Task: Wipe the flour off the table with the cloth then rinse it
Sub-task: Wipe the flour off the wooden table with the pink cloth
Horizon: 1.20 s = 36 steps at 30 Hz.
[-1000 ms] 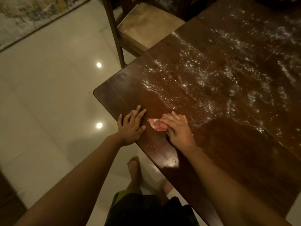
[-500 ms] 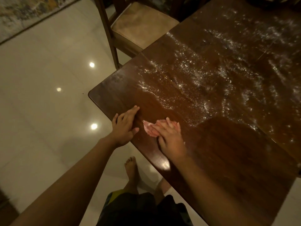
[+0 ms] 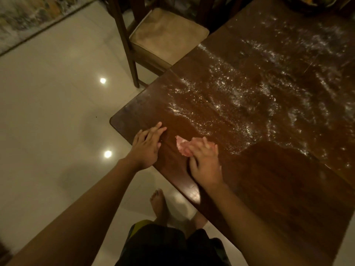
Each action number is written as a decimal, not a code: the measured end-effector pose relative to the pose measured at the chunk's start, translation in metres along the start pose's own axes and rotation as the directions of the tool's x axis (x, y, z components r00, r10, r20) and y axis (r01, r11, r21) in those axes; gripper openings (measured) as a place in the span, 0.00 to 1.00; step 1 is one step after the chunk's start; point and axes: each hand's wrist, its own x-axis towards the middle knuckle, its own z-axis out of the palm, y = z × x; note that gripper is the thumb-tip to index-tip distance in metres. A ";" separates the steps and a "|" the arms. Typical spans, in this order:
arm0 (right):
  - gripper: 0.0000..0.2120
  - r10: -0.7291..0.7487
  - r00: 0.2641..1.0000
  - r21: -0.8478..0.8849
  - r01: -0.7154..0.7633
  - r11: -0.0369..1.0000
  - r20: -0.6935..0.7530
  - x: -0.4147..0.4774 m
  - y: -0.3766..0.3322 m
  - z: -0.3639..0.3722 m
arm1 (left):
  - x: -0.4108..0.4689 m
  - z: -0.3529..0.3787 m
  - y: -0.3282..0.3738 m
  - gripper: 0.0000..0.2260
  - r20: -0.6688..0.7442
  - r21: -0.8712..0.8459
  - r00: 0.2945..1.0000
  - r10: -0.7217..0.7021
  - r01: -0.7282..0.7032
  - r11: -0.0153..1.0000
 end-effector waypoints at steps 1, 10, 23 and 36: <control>0.24 -0.076 0.995 0.012 0.076 0.997 0.067 -0.005 -0.009 0.005 | 0.000 0.000 0.004 0.25 -0.005 -0.005 1.000 -0.019 0.019 1.000; 0.26 0.307 0.941 -0.029 -0.314 0.949 -0.144 -0.060 0.084 -0.046 | 0.021 0.011 0.078 0.29 0.278 0.166 0.957 0.079 -0.129 0.978; 0.21 0.076 0.996 -0.282 -0.059 0.958 0.052 -0.094 0.102 -0.063 | 0.036 0.022 0.093 0.31 0.384 0.196 0.922 0.059 -0.143 0.970; 0.23 -0.179 0.982 -0.086 0.183 0.979 0.055 -0.088 0.133 -0.060 | 0.028 0.037 0.099 0.38 0.295 0.229 0.955 -0.014 -0.057 0.972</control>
